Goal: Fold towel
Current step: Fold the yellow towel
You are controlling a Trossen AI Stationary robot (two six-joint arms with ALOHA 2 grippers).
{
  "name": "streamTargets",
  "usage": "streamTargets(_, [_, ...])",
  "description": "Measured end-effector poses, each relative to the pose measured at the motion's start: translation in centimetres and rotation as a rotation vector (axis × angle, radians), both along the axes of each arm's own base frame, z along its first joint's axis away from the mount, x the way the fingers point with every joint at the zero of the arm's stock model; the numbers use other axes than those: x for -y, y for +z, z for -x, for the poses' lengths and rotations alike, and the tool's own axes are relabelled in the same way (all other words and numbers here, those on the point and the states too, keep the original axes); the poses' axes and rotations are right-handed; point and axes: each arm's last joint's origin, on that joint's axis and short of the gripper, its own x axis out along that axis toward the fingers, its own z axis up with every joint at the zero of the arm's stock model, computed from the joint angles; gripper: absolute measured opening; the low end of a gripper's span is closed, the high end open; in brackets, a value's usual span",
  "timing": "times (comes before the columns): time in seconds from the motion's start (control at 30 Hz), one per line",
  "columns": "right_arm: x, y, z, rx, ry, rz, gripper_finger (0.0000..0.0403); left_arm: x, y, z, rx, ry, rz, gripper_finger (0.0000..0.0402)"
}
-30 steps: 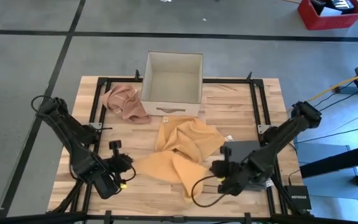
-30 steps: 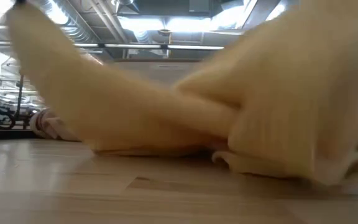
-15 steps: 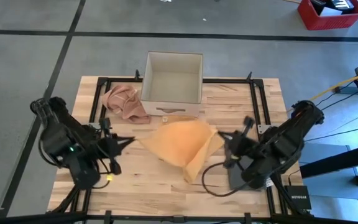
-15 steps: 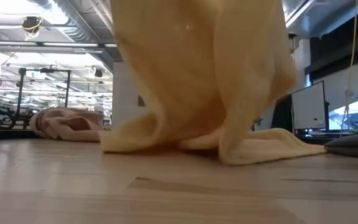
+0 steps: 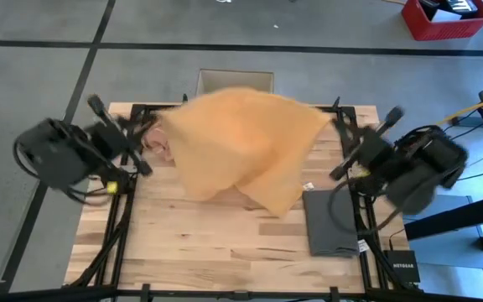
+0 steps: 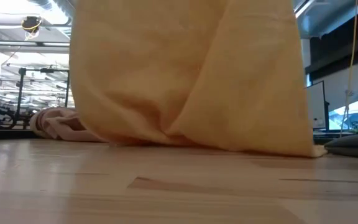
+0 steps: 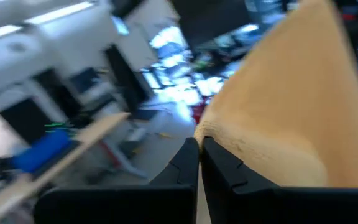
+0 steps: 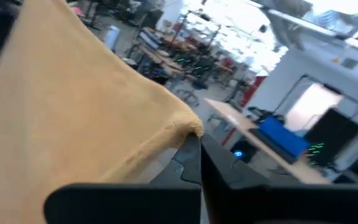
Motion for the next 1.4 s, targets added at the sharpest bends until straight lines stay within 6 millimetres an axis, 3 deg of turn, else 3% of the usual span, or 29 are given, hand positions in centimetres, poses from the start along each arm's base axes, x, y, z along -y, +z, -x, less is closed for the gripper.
streamTargets(0.1, [1.9,1.8,0.6,0.023,-0.076,0.006,0.0001,-1.5,1.8,0.6,-0.005,0.082,-0.035,0.0000])
streamTargets(0.27, [5.1,2.7,0.9,-0.014,-0.121,-0.017,0.0001,-3.8,3.2,1.2,-0.028,0.167,-0.060,0.0000])
streamTargets(0.6, [10.2,3.6,1.0,-0.026,-0.216,-0.070,0.0001,-7.7,4.0,3.2,-0.060,0.311,-0.079,0.0000])
streamTargets(0.8, [12.4,5.9,0.6,0.031,-0.252,-0.004,0.0001,-9.8,4.4,4.5,-0.015,0.378,-0.050,0.0000])
streamTargets(0.97, [10.8,8.0,1.0,0.156,-0.097,0.035,0.0001,-9.2,5.1,4.9,0.160,0.114,0.055,0.0000])
streamTargets(1.17, [7.2,8.0,1.3,0.166,0.066,0.003,0.0001,-6.9,5.5,4.8,0.247,-0.156,0.149,0.0000])
streamTargets(1.4, [3.1,8.6,1.7,0.199,0.261,-0.001,0.0001,-4.7,8.0,6.5,0.413,-0.428,0.183,0.0000])
